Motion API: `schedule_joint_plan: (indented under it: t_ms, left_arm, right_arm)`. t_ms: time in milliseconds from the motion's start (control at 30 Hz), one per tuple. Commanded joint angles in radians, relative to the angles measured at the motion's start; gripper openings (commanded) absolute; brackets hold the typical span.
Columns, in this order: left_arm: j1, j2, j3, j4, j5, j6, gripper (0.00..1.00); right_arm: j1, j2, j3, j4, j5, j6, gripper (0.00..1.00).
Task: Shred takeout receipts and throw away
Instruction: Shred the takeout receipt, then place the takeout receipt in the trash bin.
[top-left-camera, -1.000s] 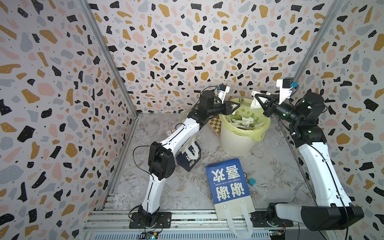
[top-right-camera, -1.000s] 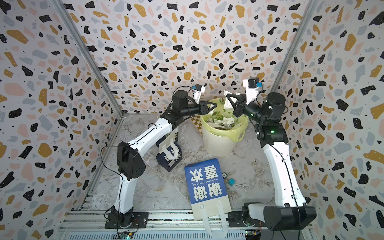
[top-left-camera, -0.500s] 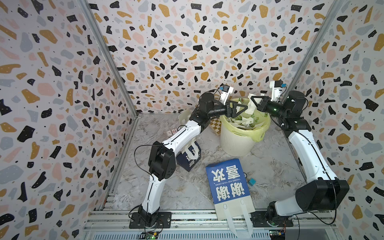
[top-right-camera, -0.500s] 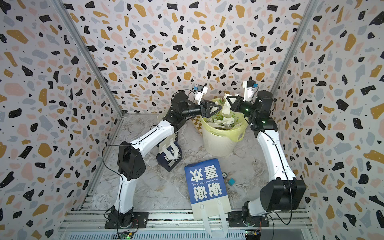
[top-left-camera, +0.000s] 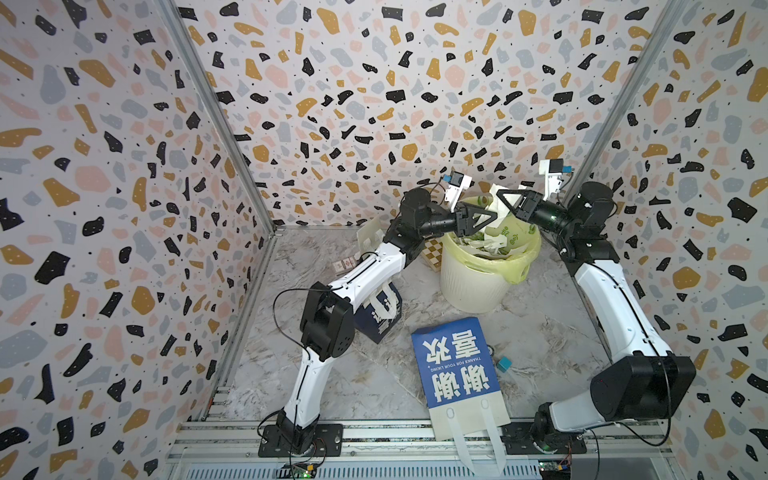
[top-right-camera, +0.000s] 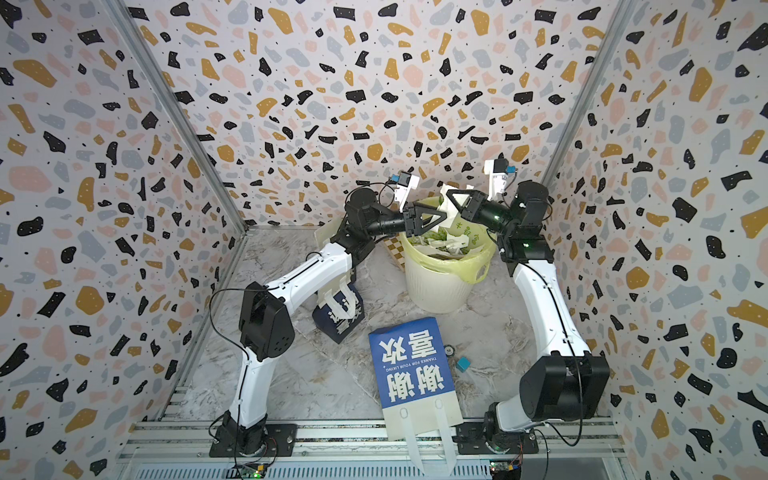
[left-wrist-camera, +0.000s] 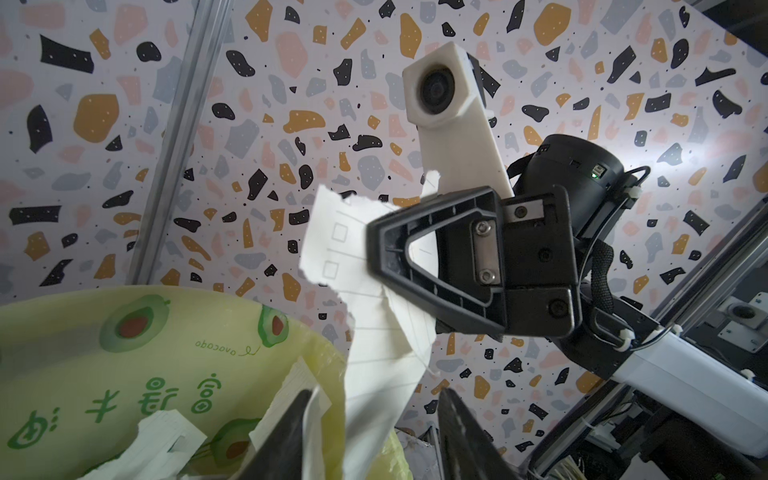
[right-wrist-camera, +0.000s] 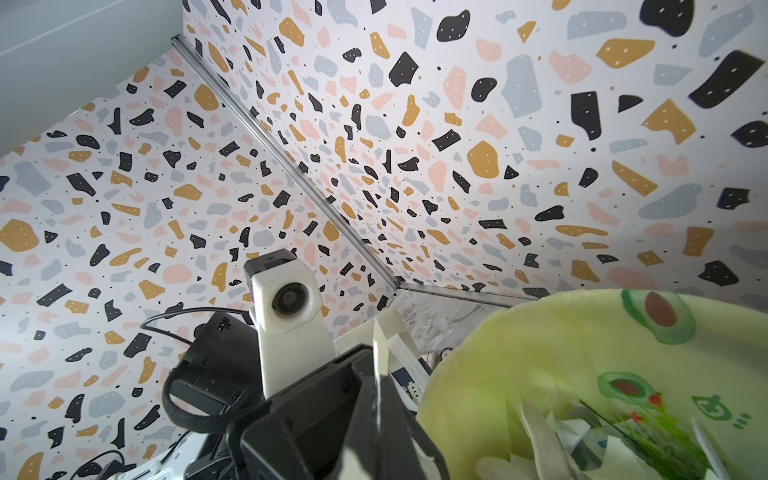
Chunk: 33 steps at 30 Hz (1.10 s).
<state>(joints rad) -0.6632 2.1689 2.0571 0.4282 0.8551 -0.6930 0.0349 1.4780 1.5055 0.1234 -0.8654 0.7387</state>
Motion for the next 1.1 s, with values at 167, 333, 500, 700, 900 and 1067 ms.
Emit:
schedule_joint_plan:
  t_ms: [167,333,500,700,900,1067]
  left_arm:
    - [-0.007,0.020,0.037,0.082,-0.004,-0.021,0.00]
    - [-0.007,0.028,0.059,-0.030,-0.088,-0.024,0.00]
    - [-0.018,0.036,0.126,-0.255,-0.154,0.066,0.00]
    - [-0.019,0.038,0.123,-0.253,-0.164,0.051,0.00]
    - [-0.019,0.052,0.127,-0.252,-0.177,0.051,0.00]
    - [-0.021,0.034,0.098,-0.187,-0.187,0.048,0.61]
  right_arm:
    - [0.031,-0.033,-0.014,0.025,-0.004,-0.073,0.00]
    - [0.140,-0.109,-0.012,-0.052,0.048,-0.402,0.00]
    - [0.216,-0.205,-0.085,0.077,-0.019,-0.509,0.00]
    - [0.185,-0.227,-0.094,0.080,-0.013,-0.489,0.00]
    - [0.106,-0.223,-0.064,-0.039,0.237,-0.423,0.00]
    - [0.027,-0.173,0.000,-0.268,0.341,-0.401,0.00]
